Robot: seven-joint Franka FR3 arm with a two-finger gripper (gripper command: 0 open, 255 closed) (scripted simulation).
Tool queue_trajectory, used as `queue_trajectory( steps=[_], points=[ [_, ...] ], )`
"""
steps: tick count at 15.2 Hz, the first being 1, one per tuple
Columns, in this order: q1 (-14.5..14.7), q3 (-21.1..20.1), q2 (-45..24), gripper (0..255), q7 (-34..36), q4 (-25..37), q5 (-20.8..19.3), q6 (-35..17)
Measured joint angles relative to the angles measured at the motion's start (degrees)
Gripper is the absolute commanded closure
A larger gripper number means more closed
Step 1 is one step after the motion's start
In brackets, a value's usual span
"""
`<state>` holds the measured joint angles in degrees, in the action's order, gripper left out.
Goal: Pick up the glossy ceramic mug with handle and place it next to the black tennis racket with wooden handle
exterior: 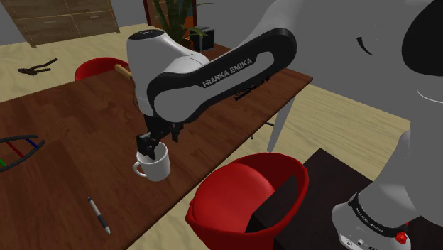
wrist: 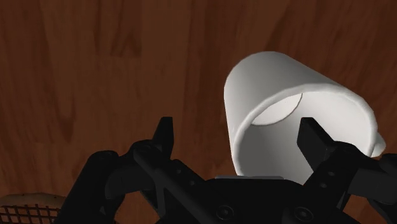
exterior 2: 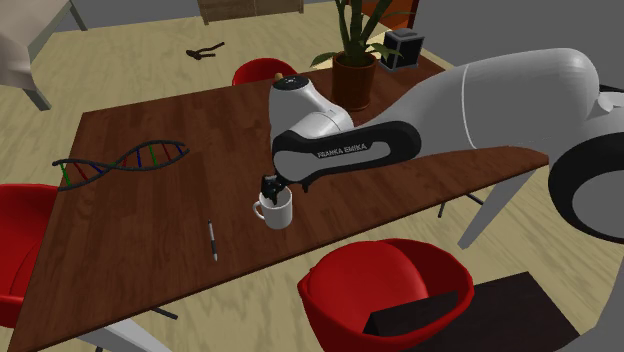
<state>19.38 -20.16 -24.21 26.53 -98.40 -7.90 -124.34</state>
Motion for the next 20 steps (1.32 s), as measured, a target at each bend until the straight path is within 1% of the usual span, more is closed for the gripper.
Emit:
queue_trajectory(
  steps=[3,8,9,20],
  points=[
    [0.18,0.18,-0.92,0,0.23,-0.3,-0.37,-1.18],
    [0.25,0.2,-1.09,0,0.3,-0.32,-0.45,-1.4],
    [0.25,0.2,-1.09,255,0.3,-0.32,-0.45,-1.4],
    [0.19,0.16,-0.87,255,0.23,-0.22,-0.36,-1.07]
  ],
)
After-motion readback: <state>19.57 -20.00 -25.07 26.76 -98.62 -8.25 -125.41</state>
